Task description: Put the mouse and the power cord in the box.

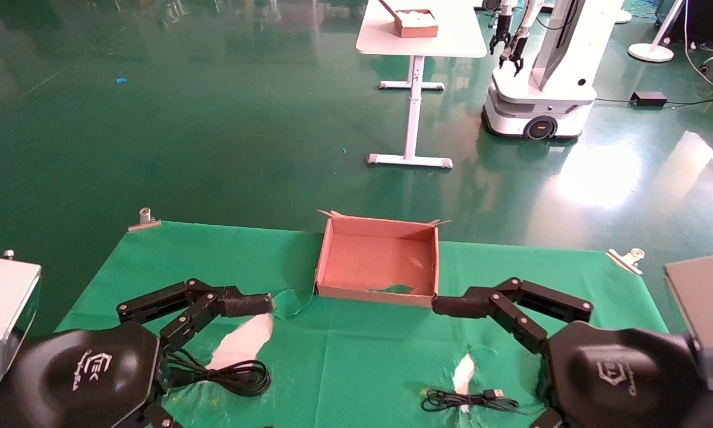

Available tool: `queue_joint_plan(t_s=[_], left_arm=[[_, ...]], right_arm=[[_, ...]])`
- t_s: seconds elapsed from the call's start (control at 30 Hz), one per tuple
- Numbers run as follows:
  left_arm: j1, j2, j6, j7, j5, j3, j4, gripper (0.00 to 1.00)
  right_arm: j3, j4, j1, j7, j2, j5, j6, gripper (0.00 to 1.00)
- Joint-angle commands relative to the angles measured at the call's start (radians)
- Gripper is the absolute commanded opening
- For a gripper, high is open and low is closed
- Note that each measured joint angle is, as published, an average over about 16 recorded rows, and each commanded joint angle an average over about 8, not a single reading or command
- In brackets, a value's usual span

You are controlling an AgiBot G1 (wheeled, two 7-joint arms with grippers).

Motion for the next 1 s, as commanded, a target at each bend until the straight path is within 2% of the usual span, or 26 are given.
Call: queue_joint_plan(t_s=[0.03,0.2,0.4,0.53,0.63,0.87,1.0], left_arm=[[0.003,0.000,0.002,0.003,-0.008,-0.003,-0.001,1.00],[-0.021,-0.014,-0.022,-0.034,0.148,0.060,0.007,1.00],[-0.163,0.023,-0.065,-0.134,0.535,0.202,0.000,1.00],[-0.261,0.066,-0.081,-0.189,0.732,0.284,-0.015,1.00],[-0.299,0.082,-0.083,-0.202,0.795,0.318,-0.025,1.00],[-0.301,0.089,-0.084,-0.205,0.828,0.325,-0.023,1.00],[-0.313,0.120,-0.111,-0.209,0.926,0.359,-0.018,1.00]], right_arm=[[0.001,0.002,-0.002,-0.002,0.002,0.003,-0.003,1.00],[-0.042,0.025,0.020,-0.020,0.026,-0.152,0.017,1.00],[-0.098,0.045,0.071,-0.031,0.017,-0.363,0.077,1.00],[-0.131,0.052,0.106,-0.034,-0.001,-0.467,0.104,1.00],[-0.146,0.053,0.119,-0.033,-0.009,-0.506,0.110,1.00],[-0.147,0.042,0.121,-0.035,-0.012,-0.507,0.106,1.00],[-0.146,0.032,0.117,-0.036,-0.008,-0.503,0.106,1.00]])
